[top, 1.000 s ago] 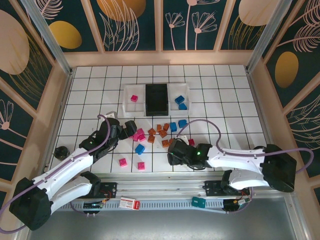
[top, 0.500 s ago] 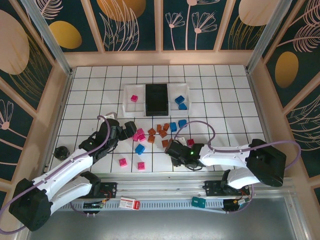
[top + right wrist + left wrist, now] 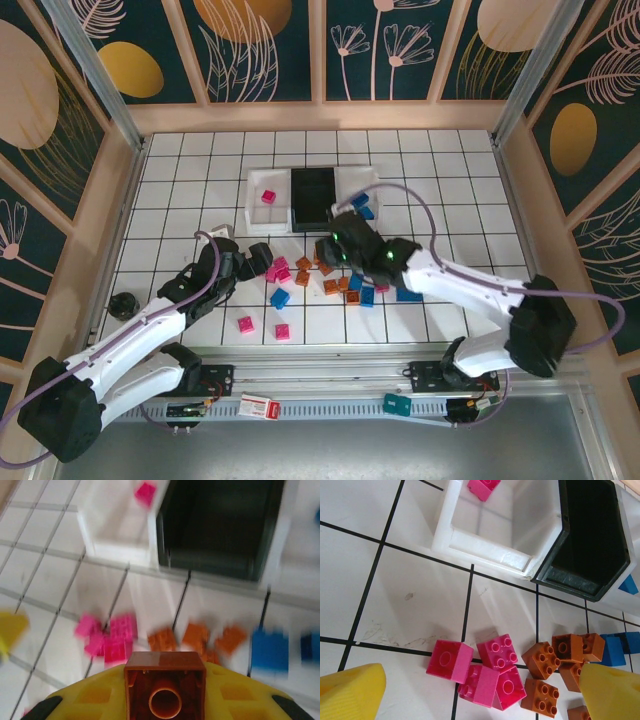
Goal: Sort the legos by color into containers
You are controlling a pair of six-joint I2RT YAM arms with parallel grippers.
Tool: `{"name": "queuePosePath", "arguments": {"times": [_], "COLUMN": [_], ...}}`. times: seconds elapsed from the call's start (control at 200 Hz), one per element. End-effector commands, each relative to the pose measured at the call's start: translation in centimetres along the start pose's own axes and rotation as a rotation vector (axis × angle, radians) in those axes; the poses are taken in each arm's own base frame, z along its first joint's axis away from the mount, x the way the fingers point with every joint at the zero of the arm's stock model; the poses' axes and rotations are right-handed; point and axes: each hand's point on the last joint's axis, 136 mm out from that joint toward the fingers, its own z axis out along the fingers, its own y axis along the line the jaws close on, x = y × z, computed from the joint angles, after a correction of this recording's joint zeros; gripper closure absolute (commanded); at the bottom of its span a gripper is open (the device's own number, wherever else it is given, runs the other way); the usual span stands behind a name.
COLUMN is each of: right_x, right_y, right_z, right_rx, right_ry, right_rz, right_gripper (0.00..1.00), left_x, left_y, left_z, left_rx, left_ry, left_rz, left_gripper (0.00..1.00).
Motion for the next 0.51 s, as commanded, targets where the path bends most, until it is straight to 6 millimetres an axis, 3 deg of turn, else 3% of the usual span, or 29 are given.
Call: {"name": "queuePosePath", "arguments": {"times": [0.0,0.13,0.25,0.365,0.501], "right_x": [-4.3,-7.4,-8.5,-9.4,-10.3], "right_y": [-0.6,-2.9,-4.1,-4.8,-4.8], "right_z": [4.2,9.5,13.9,16.1,17.0], "right_rx": [0.012,0.093,0.165,0.205,0.204], "right_ry": [-0.048,-0.04,-0.013,-0.009,-0.022], "right_rz": [-0.076,-0.058,-0.068,-0.049,-0.026], "right_gripper": [0.78,0.77,0.74,0.67,0.43], "left_x": [0.2,0.5,0.5,0.7,1.1], "left_y": [0.1,0.3,0.6,0.8,1.2], "left_z": [-0.3,-0.5,-0.6,-0.4,0.0], "left_rx": [-0.004,-0.005,-0.013,-0.027,-0.052], "left_ry": [0.011,0.017,0.017,0.024,0.042], "left_rz": [-0.01,-0.013,-0.018,-0.014,0.001], "left_gripper": [0.01,0.01,0.01,0.01,0.01]}}
